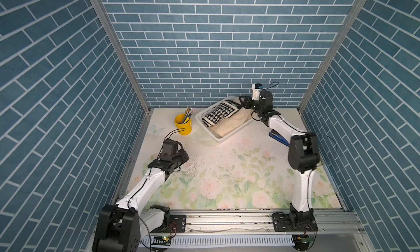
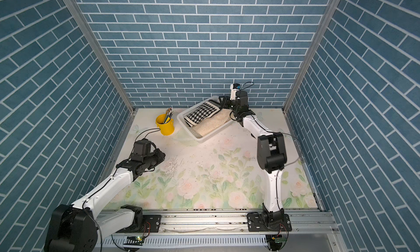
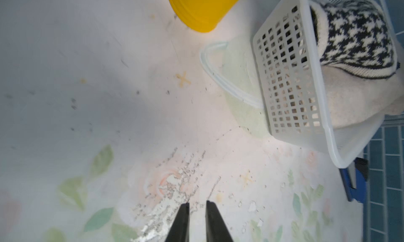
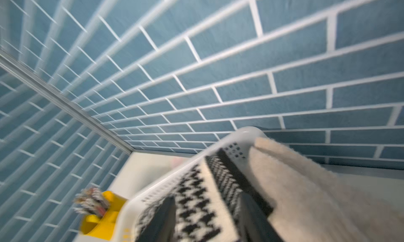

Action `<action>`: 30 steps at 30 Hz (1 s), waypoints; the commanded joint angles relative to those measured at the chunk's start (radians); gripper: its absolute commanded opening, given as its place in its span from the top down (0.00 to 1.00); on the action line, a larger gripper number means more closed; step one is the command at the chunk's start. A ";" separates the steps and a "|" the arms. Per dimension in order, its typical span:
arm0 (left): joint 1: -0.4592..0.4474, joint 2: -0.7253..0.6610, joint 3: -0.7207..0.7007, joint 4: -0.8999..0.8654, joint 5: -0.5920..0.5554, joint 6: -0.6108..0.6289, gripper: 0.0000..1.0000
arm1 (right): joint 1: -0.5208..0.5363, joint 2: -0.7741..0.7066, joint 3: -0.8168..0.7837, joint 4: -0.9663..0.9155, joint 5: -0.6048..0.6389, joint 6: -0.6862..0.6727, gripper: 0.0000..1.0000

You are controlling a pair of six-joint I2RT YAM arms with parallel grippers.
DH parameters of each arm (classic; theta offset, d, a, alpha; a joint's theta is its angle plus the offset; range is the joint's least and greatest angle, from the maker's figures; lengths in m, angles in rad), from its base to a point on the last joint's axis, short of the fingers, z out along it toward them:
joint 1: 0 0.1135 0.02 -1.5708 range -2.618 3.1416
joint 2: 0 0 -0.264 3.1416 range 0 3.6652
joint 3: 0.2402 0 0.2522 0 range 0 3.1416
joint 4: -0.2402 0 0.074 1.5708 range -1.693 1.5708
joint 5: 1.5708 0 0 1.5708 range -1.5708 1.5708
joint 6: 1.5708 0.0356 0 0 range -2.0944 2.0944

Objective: Roll up the scarf and place it into the basket
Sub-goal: Reset both arms

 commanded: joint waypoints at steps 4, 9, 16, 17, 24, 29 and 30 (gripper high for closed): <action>0.011 -0.020 0.042 -0.001 -0.364 0.090 0.41 | -0.039 -0.403 -0.305 -0.075 0.117 -0.103 0.18; 0.015 -0.035 0.016 0.088 -0.680 0.229 0.00 | -0.095 -0.625 -0.507 -0.234 0.222 -0.168 0.01; 0.078 -0.081 -0.281 0.690 -0.757 0.562 0.00 | -0.220 -0.802 -0.735 -0.335 0.330 -0.140 0.00; 0.091 -0.070 -0.338 0.795 -0.736 0.559 0.00 | -0.227 -0.808 -0.764 -0.335 0.335 -0.143 0.01; 0.122 0.124 -0.512 1.415 -0.565 0.671 0.00 | -0.297 -0.729 -0.867 -0.232 0.353 -0.156 0.01; 0.165 0.229 -0.404 1.335 -0.321 0.688 0.00 | -0.410 -0.619 -0.932 -0.061 0.367 -0.179 0.01; 0.169 0.258 -0.421 1.413 -0.281 0.697 0.00 | -0.416 -0.612 -0.961 0.008 0.376 -0.190 0.01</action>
